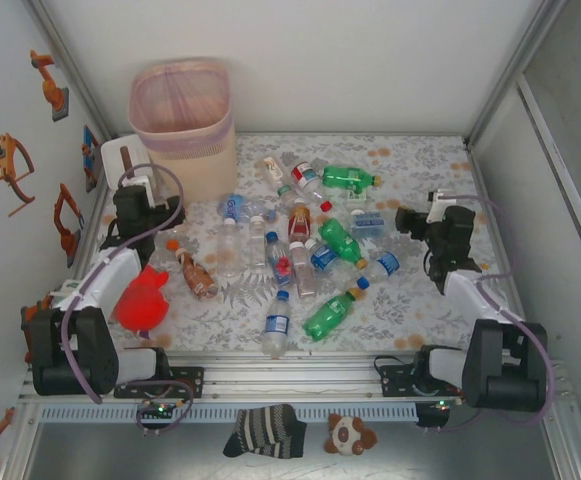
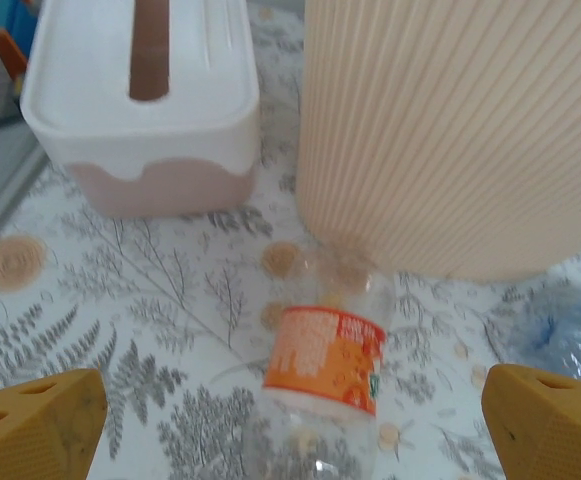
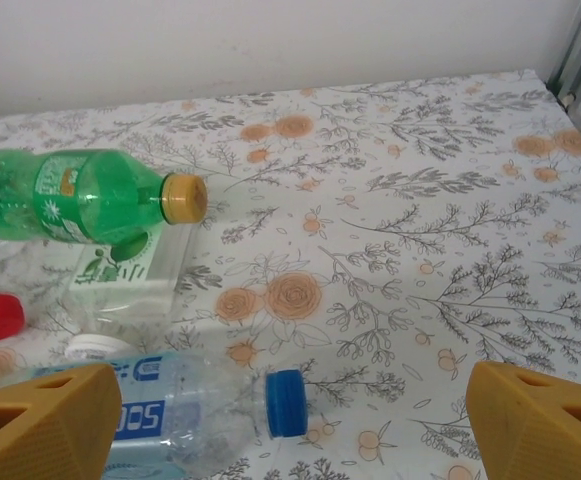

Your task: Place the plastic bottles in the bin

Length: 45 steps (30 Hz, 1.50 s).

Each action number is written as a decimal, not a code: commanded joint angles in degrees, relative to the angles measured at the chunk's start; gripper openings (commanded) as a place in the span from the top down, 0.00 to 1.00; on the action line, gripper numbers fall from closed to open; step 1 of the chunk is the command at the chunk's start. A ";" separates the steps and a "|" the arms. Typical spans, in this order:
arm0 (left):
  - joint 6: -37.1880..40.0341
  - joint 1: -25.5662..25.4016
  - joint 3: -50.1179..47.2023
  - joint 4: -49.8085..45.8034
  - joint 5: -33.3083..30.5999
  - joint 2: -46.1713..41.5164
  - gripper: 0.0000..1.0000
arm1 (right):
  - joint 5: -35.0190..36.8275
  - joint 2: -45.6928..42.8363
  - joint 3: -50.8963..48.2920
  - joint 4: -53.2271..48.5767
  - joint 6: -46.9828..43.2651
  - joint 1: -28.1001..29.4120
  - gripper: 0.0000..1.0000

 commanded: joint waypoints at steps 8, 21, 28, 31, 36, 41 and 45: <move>-1.14 -0.33 9.17 -22.79 5.85 2.84 0.03 | -2.50 -1.05 9.10 -20.43 6.72 0.45 0.16; 3.20 -0.51 14.44 -18.40 5.03 14.55 0.17 | -7.96 -0.32 11.54 -23.10 4.47 0.45 0.26; 4.18 -0.51 16.72 -15.98 6.54 22.10 0.27 | -8.38 -1.74 11.19 -23.77 4.23 0.45 0.29; 4.00 -0.51 17.23 -15.48 5.78 24.30 0.27 | -8.32 -2.33 11.20 -24.19 4.27 0.46 0.29; 4.17 -0.60 18.92 -16.62 5.31 27.56 0.29 | -8.86 -2.98 11.06 -24.21 4.32 0.47 0.29; 4.48 -0.57 18.94 -16.56 5.36 28.07 0.38 | -9.24 -3.47 10.64 -24.53 4.41 0.47 0.29; 4.44 -0.55 18.90 -16.73 5.59 27.74 0.42 | -9.22 -4.08 10.22 -24.55 4.64 0.45 0.29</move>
